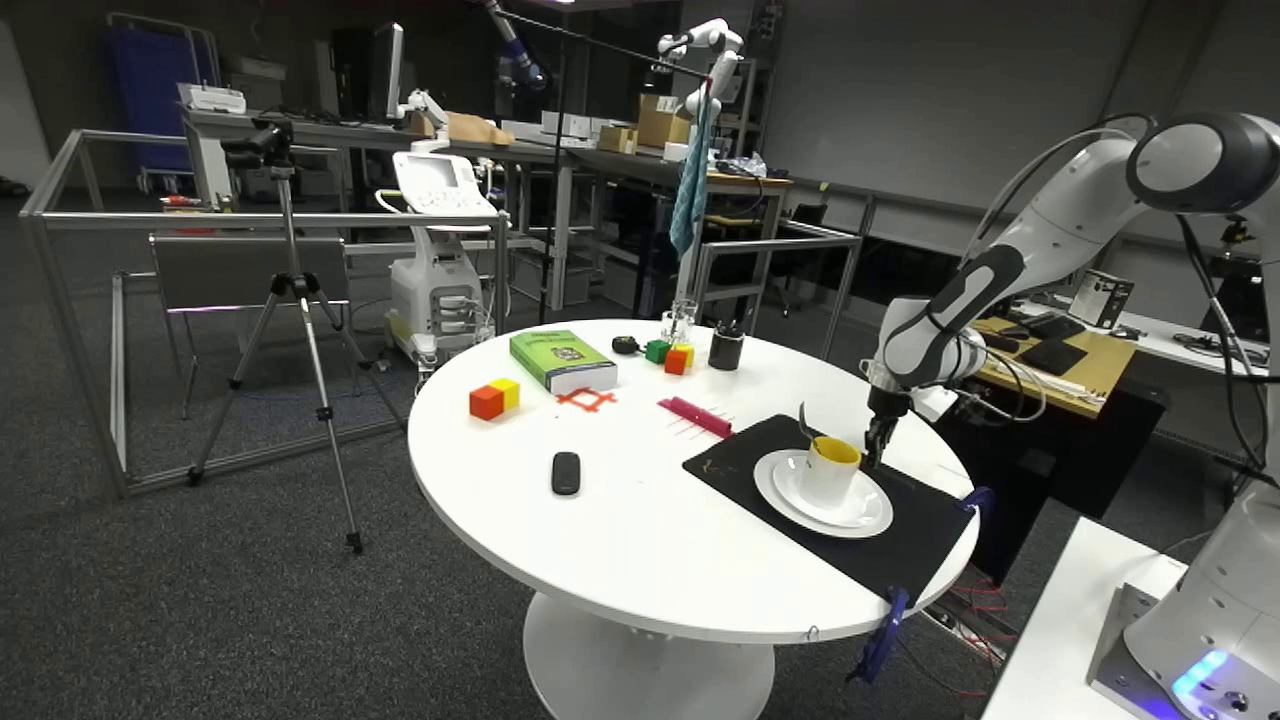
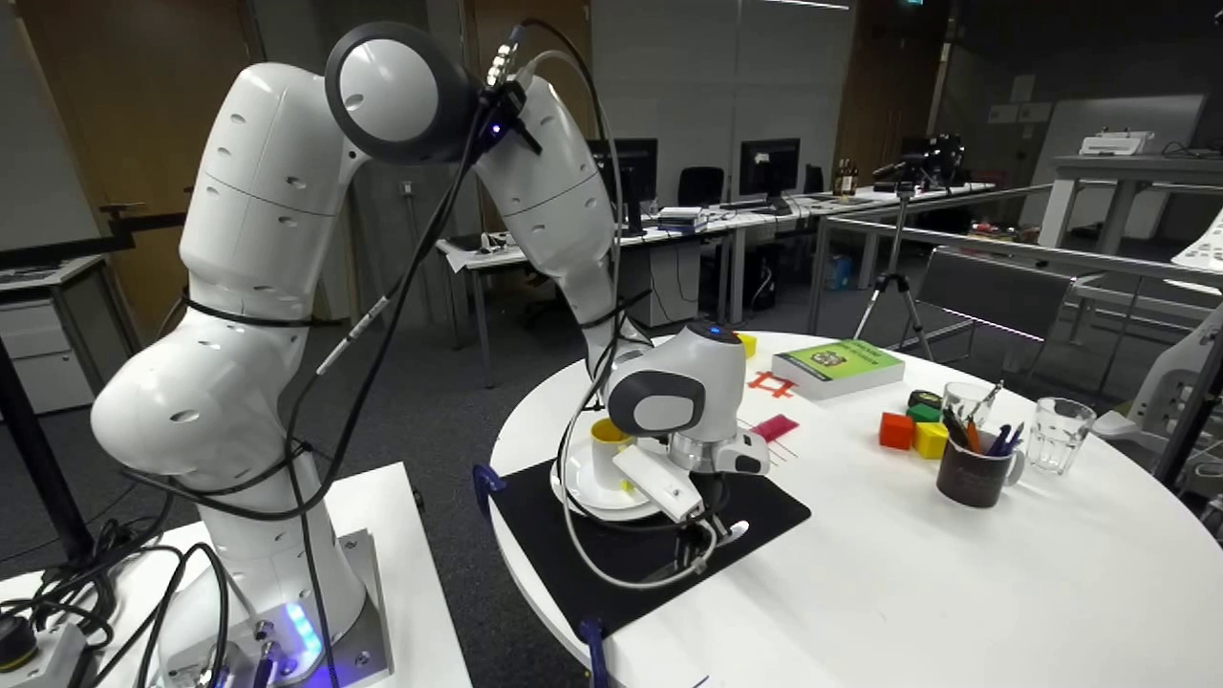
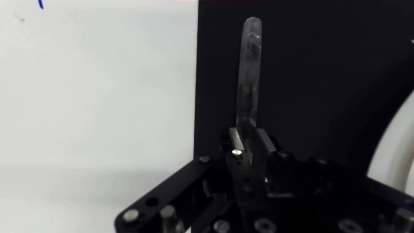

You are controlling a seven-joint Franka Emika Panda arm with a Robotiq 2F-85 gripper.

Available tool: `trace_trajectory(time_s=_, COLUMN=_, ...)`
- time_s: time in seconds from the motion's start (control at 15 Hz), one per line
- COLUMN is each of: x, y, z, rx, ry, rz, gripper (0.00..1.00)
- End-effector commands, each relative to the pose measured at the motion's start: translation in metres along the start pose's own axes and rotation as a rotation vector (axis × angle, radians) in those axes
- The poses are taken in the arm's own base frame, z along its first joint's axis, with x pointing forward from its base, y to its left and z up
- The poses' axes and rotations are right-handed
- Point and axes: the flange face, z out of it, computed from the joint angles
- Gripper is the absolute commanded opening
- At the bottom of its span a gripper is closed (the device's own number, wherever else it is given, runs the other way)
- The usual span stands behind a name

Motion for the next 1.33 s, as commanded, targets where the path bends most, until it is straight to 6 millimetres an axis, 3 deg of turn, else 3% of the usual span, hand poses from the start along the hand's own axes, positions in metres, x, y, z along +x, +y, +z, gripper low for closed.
trace_trajectory(time_s=0.0, x=-0.001, y=0.0, z=-0.007, rx=-0.007, ry=0.014, rz=-0.029, gripper=0.04)
trace_trajectory(time_s=0.4, x=-0.001, y=0.003, z=-0.028, rx=-0.02, ry=0.048, rz=0.002, gripper=0.04)
trace_trajectory(time_s=0.8, x=0.005, y=0.005, z=-0.077, rx=-0.061, ry=0.147, rz=0.019, gripper=0.04)
trace_trajectory(time_s=1.27, x=0.017, y=-0.018, z=-0.116, rx=-0.104, ry=0.341, rz=0.086, gripper=0.04)
